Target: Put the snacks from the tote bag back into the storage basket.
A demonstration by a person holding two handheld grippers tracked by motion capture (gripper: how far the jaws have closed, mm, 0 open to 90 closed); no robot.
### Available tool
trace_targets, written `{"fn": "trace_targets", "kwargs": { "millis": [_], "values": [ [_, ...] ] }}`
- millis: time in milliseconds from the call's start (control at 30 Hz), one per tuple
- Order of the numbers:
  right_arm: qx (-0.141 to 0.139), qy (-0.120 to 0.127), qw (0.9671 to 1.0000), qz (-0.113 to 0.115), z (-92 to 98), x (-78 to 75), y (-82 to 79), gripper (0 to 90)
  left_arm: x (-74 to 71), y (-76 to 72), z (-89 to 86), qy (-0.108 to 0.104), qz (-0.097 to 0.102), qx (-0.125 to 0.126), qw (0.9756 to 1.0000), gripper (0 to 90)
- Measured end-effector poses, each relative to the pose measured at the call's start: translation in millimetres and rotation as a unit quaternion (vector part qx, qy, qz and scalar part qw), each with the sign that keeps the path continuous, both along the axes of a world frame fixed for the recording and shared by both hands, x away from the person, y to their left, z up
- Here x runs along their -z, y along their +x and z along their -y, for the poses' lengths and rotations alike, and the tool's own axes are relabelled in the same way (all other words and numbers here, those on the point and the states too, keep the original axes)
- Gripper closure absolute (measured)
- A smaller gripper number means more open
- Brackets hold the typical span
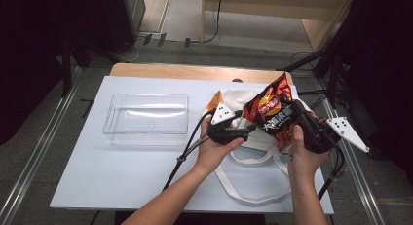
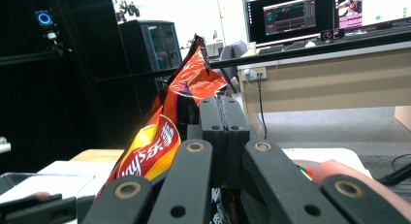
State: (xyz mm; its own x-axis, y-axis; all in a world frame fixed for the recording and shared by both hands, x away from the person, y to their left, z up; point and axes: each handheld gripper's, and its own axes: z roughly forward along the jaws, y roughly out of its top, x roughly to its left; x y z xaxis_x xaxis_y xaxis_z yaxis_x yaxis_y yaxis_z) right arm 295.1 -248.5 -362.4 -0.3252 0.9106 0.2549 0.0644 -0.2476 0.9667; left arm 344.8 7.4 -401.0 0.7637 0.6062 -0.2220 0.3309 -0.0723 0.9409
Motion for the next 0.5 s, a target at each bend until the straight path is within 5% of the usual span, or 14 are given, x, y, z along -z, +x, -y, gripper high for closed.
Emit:
{"fn": "trace_targets", "kwargs": {
  "millis": [133, 300, 500],
  "values": [
    [-0.005, -0.002, 1.0, -0.002, -3.0, 2.6, -1.2, 90.0, -9.0, -2.2, 4.4, 0.002, 0.001, -0.014, 0.9999, 36.0],
    [-0.004, -0.021, 0.9998, 0.007, -7.7, 0.0, -6.8, 90.0, -18.2, 1.2, -1.8, -0.015, -0.016, -0.043, 0.9988, 58.8],
    [-0.02, -0.029, 0.9994, 0.005, -14.5, 2.0, -10.6, 90.0, -29.1, 2.8, -4.0, -0.009, -0.02, -0.041, 0.9989, 72.7]
  ]
}}
